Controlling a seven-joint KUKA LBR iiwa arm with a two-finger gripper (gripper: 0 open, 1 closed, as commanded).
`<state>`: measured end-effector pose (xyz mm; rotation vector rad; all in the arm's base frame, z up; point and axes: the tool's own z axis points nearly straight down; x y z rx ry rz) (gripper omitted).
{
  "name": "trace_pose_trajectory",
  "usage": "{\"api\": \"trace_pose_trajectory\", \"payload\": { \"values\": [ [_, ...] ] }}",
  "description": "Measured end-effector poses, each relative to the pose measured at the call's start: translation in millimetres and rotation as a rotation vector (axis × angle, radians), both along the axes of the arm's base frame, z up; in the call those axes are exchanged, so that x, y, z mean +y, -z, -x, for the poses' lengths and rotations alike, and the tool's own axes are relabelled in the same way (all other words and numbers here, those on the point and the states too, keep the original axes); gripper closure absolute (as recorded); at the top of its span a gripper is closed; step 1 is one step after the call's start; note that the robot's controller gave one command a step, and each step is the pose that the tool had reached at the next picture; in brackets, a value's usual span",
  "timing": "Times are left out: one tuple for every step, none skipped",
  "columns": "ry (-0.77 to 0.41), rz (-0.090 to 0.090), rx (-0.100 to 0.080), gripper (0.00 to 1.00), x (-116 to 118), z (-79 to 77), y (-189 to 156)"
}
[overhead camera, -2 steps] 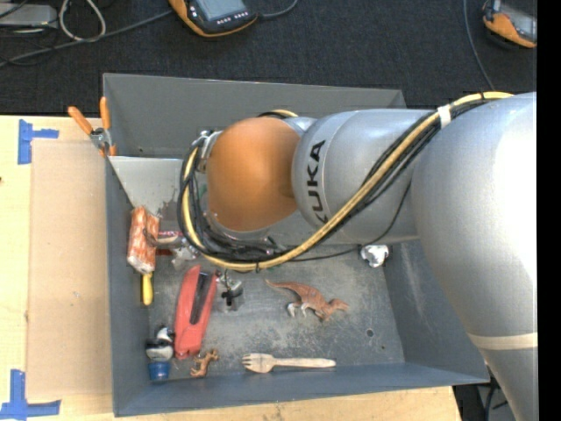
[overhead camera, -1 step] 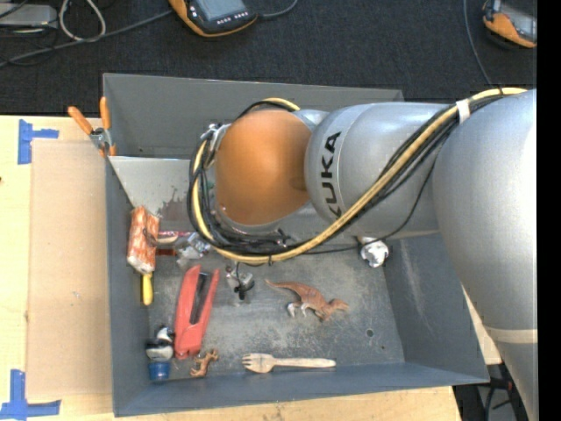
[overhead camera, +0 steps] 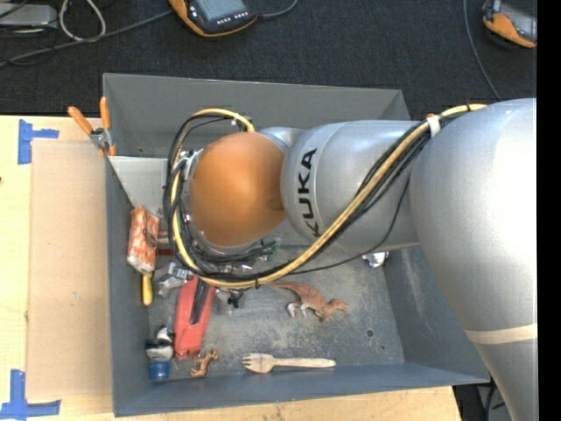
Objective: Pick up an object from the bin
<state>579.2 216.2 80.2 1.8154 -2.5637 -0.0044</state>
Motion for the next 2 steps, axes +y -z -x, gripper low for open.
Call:
{"api": "trace_pose_trajectory", "payload": {
  "values": [
    [-0.028, -0.003, -0.007, 1.00, -22.7, -11.8, 9.6],
    [-0.027, -0.003, -0.007, 1.00, -22.8, -11.9, 9.4]
  ]
}}
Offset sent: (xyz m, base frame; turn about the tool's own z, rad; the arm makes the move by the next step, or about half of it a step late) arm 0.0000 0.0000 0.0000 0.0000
